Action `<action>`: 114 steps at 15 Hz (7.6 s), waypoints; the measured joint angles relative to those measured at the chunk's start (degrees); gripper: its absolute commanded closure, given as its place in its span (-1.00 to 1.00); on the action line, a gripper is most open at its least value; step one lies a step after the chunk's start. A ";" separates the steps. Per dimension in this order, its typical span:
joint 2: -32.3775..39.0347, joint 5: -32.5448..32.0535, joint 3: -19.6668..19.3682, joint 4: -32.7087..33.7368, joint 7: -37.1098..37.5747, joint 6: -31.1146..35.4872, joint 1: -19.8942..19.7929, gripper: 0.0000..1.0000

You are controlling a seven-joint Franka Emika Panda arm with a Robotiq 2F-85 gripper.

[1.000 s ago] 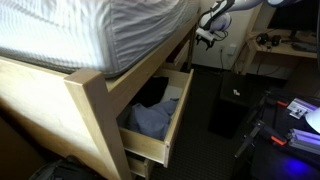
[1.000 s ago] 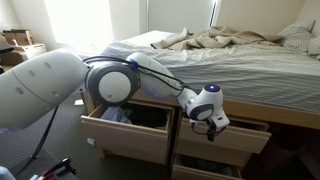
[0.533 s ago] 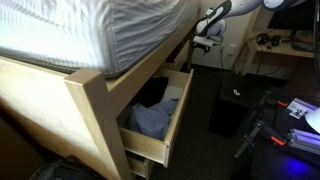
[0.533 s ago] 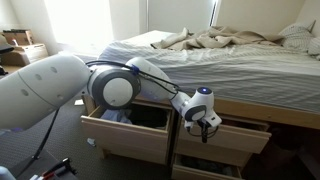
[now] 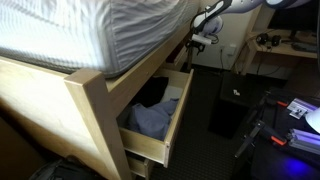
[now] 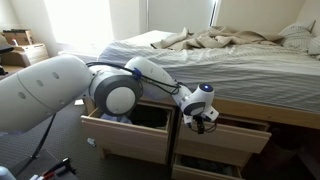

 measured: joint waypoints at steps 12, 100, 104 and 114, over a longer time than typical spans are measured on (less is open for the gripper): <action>6.19 1.25 0.55 10.71 8.20 -9.81 3.04 -1.00; 18.31 -19.39 -13.73 27.02 48.19 -19.93 7.89 -1.00; 17.97 -24.61 -5.07 27.05 29.75 -12.66 -2.45 -1.00; 16.32 -25.76 1.30 27.89 6.33 -24.18 -16.65 -1.00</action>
